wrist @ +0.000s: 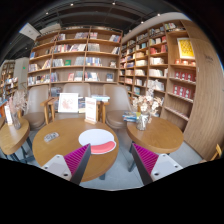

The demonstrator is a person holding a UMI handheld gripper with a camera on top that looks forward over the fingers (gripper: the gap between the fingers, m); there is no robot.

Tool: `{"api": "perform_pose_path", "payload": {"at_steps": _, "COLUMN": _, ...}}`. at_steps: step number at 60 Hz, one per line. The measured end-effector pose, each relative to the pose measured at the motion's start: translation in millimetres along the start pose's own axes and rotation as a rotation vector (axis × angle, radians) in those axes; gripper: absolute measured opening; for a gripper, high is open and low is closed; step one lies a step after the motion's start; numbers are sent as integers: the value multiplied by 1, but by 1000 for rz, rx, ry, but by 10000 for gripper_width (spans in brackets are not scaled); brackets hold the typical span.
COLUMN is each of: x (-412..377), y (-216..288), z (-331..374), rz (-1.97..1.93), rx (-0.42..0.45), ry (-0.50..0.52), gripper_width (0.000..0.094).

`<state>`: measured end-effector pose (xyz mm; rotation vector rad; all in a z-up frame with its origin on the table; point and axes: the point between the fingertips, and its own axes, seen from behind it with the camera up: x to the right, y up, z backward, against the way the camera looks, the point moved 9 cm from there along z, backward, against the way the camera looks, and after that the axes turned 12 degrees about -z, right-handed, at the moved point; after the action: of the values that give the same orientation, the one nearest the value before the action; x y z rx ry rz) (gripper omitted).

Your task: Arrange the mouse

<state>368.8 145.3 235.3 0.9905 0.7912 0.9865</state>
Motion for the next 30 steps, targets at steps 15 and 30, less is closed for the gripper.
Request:
{"api": "perform_pose_path", "payload": {"at_steps": 15, "x": -64, "y": -16, "z": -3, "rz": 24, "rx": -23, "ry": 56, "gripper_width": 856}}
{"api": "perform_pose_path", "payload": {"at_steps": 30, "x": -152, "y": -52, "z": -14, "rz": 45, "rx": -85, "ry": 144, "gripper_width": 853}}
